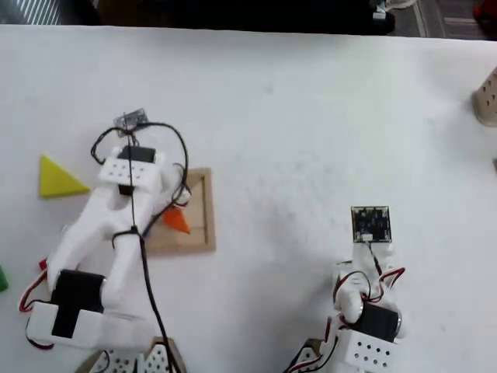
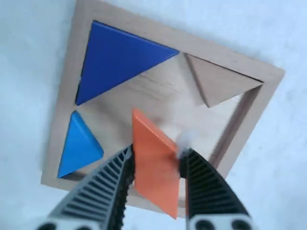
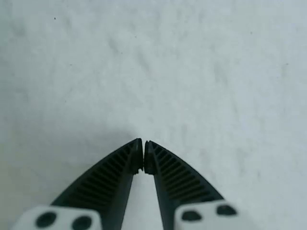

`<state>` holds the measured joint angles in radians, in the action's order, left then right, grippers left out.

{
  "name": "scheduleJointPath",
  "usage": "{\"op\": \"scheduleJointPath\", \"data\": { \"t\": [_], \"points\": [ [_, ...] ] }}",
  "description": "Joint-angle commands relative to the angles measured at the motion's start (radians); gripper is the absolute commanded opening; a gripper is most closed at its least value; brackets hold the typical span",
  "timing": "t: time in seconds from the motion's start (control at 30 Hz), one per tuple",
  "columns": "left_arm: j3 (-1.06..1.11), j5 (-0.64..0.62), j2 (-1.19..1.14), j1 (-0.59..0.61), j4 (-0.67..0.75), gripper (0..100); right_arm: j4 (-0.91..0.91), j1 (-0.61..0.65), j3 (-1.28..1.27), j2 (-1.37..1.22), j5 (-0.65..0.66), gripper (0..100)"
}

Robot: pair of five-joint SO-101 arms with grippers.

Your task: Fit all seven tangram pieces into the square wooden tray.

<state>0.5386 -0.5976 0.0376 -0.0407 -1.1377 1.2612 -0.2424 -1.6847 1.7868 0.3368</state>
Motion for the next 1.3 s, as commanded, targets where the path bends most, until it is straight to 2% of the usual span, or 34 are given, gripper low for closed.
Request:
{"op": "scheduleJointPath", "data": {
  "t": [0.0,0.27,0.47,0.57,0.67,0.73,0.9,1.27],
  "points": [
    [0.009,-0.015,0.054,0.002,0.026,2,0.005,-0.004,-0.006,0.012,0.009,1.7],
    [0.103,-0.023,0.058,0.084,0.275,3,0.005,-0.004,-0.006,0.012,0.009,1.7],
    [0.089,-0.273,0.058,0.082,0.275,15,0.005,-0.004,-0.006,0.012,0.009,1.7],
    [0.089,-0.293,0.058,0.084,0.275,14,0.005,-0.004,-0.006,0.012,0.009,1.7],
    [0.087,-0.293,0.058,0.084,0.264,9,0.005,-0.004,-0.006,0.012,0.009,1.7],
    [0.071,-0.293,0.058,0.079,0.227,1,0.005,-0.004,-0.006,0.012,0.009,1.7],
    [0.014,-0.301,0.058,0.073,0.089,2,0.005,-0.004,-0.006,0.012,0.009,1.7],
    [0.008,-0.292,0.058,-0.027,0.014,2,0.005,-0.004,-0.006,0.012,0.009,1.7]
  ]
}}
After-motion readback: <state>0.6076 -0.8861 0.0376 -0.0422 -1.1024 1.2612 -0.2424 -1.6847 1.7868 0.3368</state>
